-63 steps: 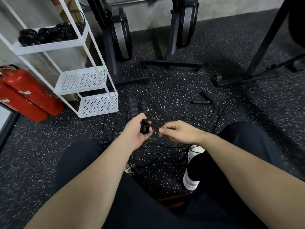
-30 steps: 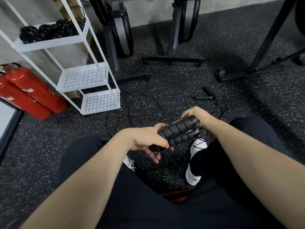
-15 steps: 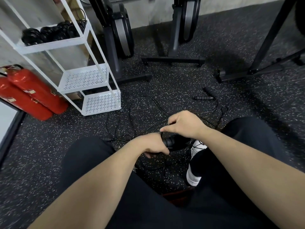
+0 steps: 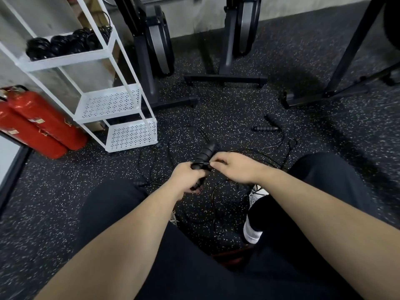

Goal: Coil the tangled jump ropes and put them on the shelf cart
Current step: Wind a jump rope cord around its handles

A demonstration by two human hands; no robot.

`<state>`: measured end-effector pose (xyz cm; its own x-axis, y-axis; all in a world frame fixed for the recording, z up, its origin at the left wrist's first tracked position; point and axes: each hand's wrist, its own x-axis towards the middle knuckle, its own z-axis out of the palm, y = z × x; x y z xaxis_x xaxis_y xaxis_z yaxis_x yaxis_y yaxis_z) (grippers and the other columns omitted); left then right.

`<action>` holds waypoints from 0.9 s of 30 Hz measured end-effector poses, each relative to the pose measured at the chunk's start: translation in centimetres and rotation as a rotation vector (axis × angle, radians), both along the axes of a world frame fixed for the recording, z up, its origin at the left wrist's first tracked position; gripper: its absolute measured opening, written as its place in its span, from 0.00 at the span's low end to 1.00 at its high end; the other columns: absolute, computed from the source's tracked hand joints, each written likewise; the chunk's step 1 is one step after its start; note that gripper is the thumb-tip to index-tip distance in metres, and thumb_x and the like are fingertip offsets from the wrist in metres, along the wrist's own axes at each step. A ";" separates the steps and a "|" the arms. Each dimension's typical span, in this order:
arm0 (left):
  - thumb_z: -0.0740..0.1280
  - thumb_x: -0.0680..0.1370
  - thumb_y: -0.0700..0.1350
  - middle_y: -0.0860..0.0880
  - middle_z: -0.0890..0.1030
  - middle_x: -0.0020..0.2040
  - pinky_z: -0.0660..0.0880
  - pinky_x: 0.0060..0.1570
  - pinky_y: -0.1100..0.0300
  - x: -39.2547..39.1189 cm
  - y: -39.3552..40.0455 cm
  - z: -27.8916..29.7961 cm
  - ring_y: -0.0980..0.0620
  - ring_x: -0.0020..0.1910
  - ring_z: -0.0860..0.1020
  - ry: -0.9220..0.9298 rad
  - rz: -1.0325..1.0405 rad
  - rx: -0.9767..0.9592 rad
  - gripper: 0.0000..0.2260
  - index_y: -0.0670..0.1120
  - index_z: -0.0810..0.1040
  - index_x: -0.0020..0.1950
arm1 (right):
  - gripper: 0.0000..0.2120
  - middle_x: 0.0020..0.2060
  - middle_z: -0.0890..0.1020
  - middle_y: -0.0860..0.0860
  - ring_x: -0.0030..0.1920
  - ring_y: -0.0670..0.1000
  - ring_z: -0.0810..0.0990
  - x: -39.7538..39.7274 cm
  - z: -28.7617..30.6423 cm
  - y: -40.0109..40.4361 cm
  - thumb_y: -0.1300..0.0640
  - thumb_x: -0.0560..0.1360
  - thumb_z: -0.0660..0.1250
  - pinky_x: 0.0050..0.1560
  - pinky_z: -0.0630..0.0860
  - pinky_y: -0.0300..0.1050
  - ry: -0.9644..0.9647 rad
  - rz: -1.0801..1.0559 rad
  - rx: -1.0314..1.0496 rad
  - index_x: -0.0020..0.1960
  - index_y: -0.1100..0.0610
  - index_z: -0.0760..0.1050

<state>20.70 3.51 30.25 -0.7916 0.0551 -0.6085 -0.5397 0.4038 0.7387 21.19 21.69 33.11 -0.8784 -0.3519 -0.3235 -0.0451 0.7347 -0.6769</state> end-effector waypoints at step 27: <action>0.66 0.80 0.33 0.38 0.80 0.50 0.77 0.35 0.56 -0.5 -0.4 3.9 0.44 0.38 0.81 -0.125 0.208 0.696 0.18 0.47 0.71 0.68 | 0.15 0.29 0.71 0.43 0.28 0.44 0.67 -0.1 0.4 1.8 0.38 0.80 0.63 0.31 0.66 0.37 -0.242 -0.165 -0.361 0.48 0.49 0.76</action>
